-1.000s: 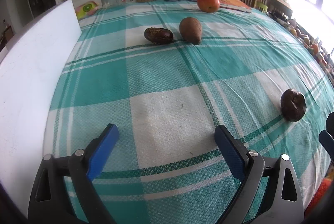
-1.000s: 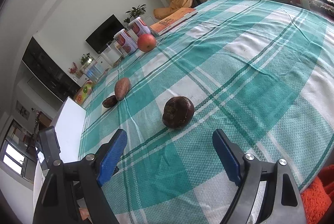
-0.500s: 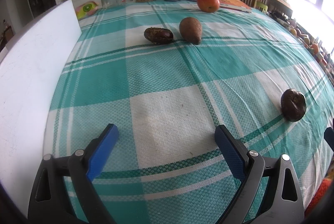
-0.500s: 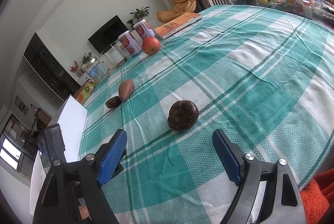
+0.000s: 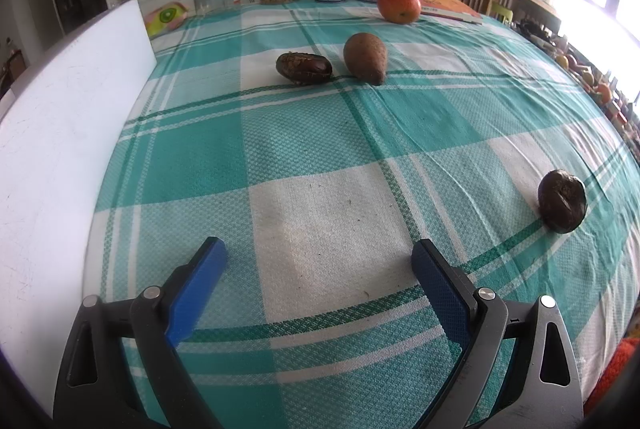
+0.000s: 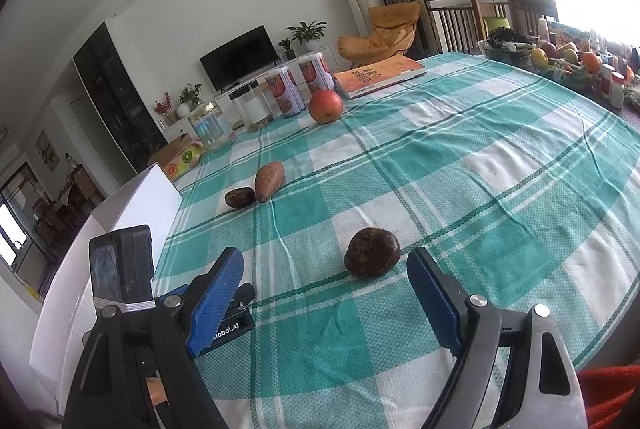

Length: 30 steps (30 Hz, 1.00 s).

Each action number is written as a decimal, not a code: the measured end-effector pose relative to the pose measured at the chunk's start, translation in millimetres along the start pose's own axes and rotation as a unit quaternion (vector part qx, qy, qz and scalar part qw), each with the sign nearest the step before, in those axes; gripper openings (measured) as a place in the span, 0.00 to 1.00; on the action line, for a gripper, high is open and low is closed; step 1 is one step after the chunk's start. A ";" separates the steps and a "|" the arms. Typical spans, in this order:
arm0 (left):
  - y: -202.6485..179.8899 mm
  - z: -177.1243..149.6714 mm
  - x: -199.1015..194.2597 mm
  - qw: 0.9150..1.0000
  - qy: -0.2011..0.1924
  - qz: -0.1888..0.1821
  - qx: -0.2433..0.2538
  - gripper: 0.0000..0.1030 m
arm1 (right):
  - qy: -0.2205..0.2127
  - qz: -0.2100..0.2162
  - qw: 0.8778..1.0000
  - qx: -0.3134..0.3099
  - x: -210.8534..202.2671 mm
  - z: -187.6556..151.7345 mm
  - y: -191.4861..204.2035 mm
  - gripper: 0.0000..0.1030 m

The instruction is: Organize fruits

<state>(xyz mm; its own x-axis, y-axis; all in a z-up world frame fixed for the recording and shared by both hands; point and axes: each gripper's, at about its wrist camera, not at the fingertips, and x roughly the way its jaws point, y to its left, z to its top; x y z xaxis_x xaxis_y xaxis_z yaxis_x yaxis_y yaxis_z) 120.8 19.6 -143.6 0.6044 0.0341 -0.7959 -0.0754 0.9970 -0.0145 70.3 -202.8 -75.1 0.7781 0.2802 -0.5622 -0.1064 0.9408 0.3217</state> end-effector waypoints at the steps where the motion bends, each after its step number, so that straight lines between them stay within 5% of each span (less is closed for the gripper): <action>1: 0.0 0.0 0.0 1.000 0.000 0.000 0.000 0.93 | -0.004 -0.009 1.000 -0.006 -0.8 9.7 -10.6 0.85; 6: 0.4 0.2 1.1 1.000 0.001 0.001 0.000 0.93 | 0.038 -0.073 0.996 0.013 29.6 60.2 -94.6 0.92; 10: 0.5 0.0 1.1 1.000 0.001 0.001 0.000 0.93 | 0.061 -0.106 0.993 0.003 51.5 63.7 -140.4 0.92; 18: 5.7 8.7 -1.2 0.999 0.018 -0.028 -0.020 0.93 | 0.057 -0.063 0.996 -0.007 54.1 55.3 -131.7 0.92; 24: 25.2 71.4 -10.8 0.994 0.007 -0.064 -0.088 0.93 | 0.070 -0.048 0.996 0.024 54.4 53.0 -140.9 0.92; 30: 55.5 120.9 46.8 0.984 0.069 -0.049 -0.159 0.90 | 0.070 -0.053 0.996 0.032 52.7 51.3 -147.0 0.92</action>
<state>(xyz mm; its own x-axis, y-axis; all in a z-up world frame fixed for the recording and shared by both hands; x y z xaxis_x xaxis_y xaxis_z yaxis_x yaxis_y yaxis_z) 240.8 85.0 -108.5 0.5099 -0.0917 -0.8553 -0.2807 0.9221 -0.2662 158.7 -336.1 -112.9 0.6883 0.2073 -0.6952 0.0150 0.9540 0.2993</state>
